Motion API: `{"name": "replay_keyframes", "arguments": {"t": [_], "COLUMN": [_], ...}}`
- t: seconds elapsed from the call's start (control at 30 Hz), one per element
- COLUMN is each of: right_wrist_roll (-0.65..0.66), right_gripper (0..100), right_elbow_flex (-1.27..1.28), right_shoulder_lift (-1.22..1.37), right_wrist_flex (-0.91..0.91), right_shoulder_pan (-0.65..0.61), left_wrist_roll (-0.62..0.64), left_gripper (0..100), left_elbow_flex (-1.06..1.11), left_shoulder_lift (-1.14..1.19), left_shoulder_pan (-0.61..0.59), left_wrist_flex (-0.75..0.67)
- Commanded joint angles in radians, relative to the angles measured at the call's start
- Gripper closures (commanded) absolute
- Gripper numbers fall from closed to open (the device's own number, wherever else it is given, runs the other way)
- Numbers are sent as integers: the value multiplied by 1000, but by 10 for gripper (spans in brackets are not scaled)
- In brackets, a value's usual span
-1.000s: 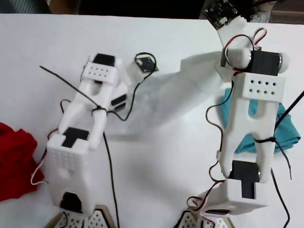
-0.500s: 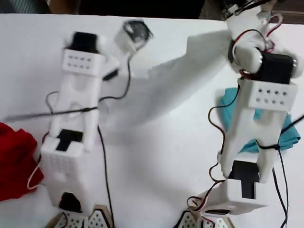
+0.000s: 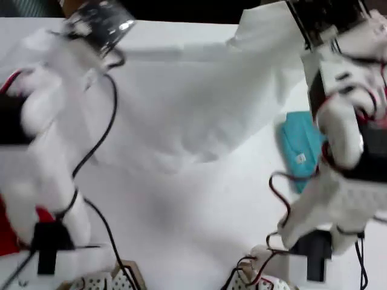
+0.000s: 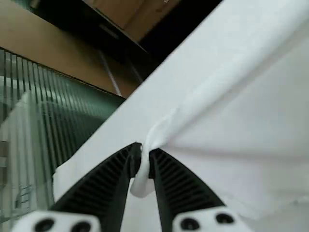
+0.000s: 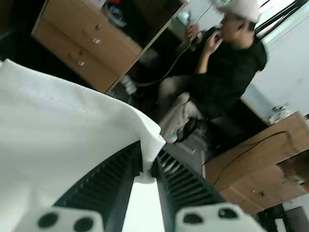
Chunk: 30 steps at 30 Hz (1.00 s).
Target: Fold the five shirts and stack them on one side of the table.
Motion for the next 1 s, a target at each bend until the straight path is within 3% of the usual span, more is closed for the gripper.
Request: {"name": "replay_keyframes", "arguments": {"t": [0.0,0.33,0.77,0.97], "right_wrist_roll": [0,12,43,44], "right_gripper": [978,978,978,978], "right_elbow_flex": [-31,-25,-31,-21], "right_shoulder_lift": [-116,-325,-344,-340], "right_wrist_flex": [1,-54,-107,-159], "right_shoulder_pan": [-4,-39,-41,-41], "left_wrist_roll": [5,5,11,11], "left_gripper": [976,976,976,975], "left_elbow_flex": [-36,-38,-28,234], "left_shoulder_lift": [-140,-321,-358,-367], "left_shoulder_pan": [-32,-32,-32,-32], "left_wrist_flex": [17,15,15,3]}}
